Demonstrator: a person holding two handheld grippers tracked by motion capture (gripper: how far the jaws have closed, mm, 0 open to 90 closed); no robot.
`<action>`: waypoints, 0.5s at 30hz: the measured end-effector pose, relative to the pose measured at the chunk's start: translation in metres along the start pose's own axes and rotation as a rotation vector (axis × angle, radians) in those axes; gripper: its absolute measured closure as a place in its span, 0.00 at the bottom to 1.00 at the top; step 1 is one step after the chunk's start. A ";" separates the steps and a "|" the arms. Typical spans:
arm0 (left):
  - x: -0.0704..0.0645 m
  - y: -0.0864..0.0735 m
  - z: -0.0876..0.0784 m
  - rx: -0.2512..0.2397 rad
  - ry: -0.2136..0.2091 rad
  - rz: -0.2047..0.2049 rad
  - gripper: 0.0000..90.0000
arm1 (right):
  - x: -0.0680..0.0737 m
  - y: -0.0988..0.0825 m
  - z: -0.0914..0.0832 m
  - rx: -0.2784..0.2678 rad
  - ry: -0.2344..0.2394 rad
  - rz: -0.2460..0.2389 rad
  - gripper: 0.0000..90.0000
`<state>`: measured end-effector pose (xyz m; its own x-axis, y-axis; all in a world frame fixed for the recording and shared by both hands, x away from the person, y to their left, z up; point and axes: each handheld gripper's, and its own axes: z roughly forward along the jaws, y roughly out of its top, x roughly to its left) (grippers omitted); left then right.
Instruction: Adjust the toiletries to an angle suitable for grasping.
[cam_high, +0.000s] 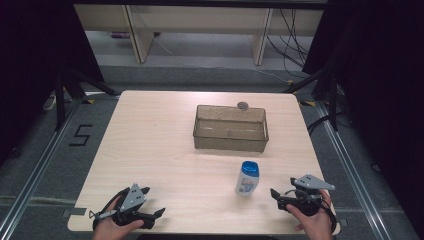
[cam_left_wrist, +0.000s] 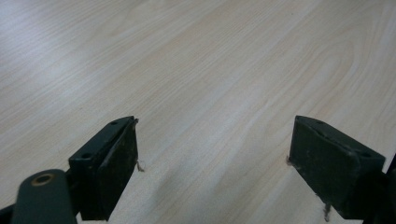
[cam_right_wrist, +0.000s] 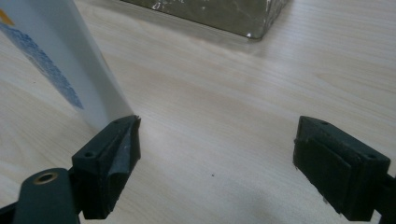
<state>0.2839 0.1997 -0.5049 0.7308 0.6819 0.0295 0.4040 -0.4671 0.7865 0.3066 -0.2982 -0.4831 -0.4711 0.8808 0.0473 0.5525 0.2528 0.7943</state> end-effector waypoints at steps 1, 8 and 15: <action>0.000 0.000 0.000 0.000 0.000 -0.001 0.17 | 0.000 0.000 0.000 -0.001 -0.005 -0.013 0.17; 0.001 0.000 -0.001 0.012 0.012 0.016 0.17 | -0.001 -0.001 0.000 -0.006 0.009 -0.031 0.17; 0.001 0.000 -0.001 0.009 0.011 0.015 0.17 | 0.001 0.000 0.000 -0.023 0.027 -0.025 0.17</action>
<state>0.2840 0.2004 -0.5041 0.7309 0.6808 0.0482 0.3977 -0.4822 0.7806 0.3064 -0.2974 -0.4829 -0.5032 0.8631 0.0437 0.5245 0.2649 0.8091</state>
